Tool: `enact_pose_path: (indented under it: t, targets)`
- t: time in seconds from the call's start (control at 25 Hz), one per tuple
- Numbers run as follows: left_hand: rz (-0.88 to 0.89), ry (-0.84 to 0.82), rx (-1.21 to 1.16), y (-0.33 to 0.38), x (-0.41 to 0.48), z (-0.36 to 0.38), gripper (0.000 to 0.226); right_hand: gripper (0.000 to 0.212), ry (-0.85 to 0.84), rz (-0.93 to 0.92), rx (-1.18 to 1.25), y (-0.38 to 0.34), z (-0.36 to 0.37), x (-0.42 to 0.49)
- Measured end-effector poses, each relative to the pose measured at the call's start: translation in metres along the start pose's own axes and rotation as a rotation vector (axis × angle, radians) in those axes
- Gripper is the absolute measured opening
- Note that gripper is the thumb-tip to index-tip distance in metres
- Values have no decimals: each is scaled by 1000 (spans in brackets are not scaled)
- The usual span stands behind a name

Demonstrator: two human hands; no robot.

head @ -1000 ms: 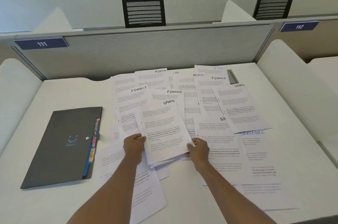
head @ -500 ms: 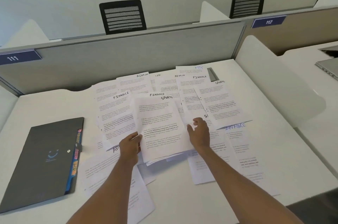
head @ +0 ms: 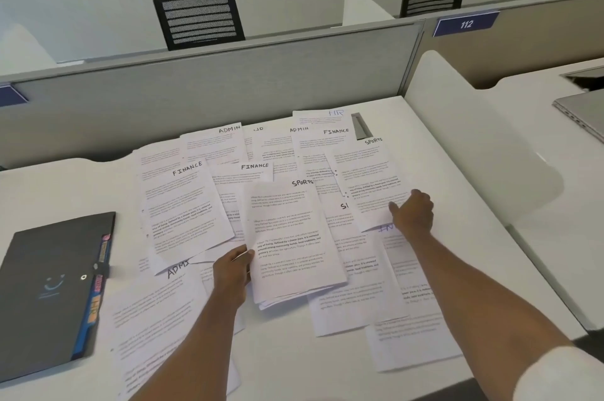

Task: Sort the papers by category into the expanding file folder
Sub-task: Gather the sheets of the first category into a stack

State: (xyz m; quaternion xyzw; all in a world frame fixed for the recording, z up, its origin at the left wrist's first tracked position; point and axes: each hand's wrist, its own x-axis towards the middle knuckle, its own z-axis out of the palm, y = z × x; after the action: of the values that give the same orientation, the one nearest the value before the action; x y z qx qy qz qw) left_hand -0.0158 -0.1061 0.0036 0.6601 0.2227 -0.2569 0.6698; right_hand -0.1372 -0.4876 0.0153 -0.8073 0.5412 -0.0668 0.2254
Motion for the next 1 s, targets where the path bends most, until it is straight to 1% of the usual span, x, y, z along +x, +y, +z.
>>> enact_pose_path:
  t: [0.2,0.4,0.52,0.6,0.64,0.68,0.8,0.84,1.0]
  targets:
    - [-12,31,53,-10,-1,8,15,82,-84,70,-111,15,-6,29]
    - [-1,35,94,-12,-2,11,15,81,-76,53,-191,20,-5,38]
    - [8,37,107,-13,0,12,15,82,-121,98,-152,17,-4,45]
    - [12,36,111,-13,-1,12,17,80,-144,188,0,14,-6,47]
    - [14,38,113,-13,-2,12,17,74,-140,210,75,12,-8,47]
    - [15,40,117,-13,-2,12,16,62,-125,199,136,11,-10,47]
    - [16,42,131,-15,0,9,14,8,-51,145,323,4,-21,43]
    - [20,42,143,-16,2,7,13,5,-38,153,415,1,-23,42]
    - [25,33,155,-17,4,7,15,14,-75,285,891,-10,-28,20]
